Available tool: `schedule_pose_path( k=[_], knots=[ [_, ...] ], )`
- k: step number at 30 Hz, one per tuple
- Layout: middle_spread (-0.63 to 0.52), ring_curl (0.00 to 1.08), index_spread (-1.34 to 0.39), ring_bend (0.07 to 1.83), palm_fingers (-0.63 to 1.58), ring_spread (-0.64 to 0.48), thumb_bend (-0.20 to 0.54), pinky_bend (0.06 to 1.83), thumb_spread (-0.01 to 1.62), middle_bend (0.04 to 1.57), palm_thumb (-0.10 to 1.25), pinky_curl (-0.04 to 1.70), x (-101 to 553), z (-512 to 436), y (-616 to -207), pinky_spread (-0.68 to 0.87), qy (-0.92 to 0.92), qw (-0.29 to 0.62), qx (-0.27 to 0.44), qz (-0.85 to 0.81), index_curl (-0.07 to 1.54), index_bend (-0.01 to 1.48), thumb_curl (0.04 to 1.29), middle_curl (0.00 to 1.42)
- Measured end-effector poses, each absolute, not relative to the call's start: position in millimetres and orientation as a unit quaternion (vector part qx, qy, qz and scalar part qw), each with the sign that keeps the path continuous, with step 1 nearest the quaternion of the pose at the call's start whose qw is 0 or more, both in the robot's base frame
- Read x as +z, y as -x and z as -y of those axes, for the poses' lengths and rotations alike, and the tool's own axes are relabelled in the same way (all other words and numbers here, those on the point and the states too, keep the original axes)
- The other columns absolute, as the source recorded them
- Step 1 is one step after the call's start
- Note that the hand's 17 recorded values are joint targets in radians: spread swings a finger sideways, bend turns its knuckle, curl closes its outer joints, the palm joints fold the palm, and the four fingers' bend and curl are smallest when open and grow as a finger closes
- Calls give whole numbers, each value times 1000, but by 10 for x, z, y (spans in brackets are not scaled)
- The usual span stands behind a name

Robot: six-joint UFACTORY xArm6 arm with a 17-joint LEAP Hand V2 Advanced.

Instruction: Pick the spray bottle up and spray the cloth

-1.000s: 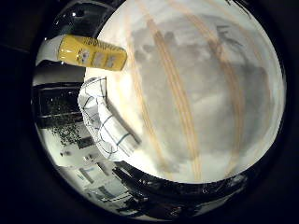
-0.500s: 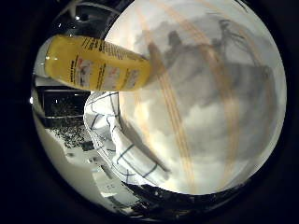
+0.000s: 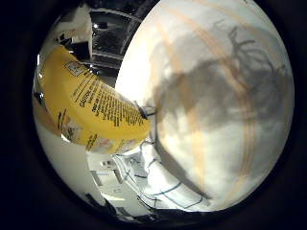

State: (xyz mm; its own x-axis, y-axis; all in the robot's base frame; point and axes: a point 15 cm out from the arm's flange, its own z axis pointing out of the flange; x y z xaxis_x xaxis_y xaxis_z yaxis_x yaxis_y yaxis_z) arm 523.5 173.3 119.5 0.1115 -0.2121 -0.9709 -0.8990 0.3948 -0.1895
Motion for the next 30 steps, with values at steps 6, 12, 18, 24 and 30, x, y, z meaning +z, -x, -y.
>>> schedule_pose_path(
  k=[6,12,18,24,30],
  knots=[
    [-85,663,-181,1462,1151,-173,-11,1236,925,1359,1125,979,1488,-1772,-5232,-141,490,591,289,-572,751,1187,662,686],
    [-93,647,-179,1483,1158,-166,-12,1164,913,1372,1117,1130,1779,-1713,-5136,-130,543,577,277,-543,734,1193,716,663],
    [-94,637,-182,1489,1161,-165,-13,1102,911,1383,1111,1244,2089,-1648,-5042,-129,595,552,256,-525,724,1198,748,652],
    [-94,629,-183,1488,1170,-164,-13,1059,906,1382,1098,1331,2305,-1645,-4864,-130,657,500,235,-513,718,1203,772,643],
    [-94,629,-182,1495,1171,-166,-13,1035,907,1383,1094,1381,2412,-1729,-4585,-127,714,424,234,-506,715,1205,789,639]
  ],
)
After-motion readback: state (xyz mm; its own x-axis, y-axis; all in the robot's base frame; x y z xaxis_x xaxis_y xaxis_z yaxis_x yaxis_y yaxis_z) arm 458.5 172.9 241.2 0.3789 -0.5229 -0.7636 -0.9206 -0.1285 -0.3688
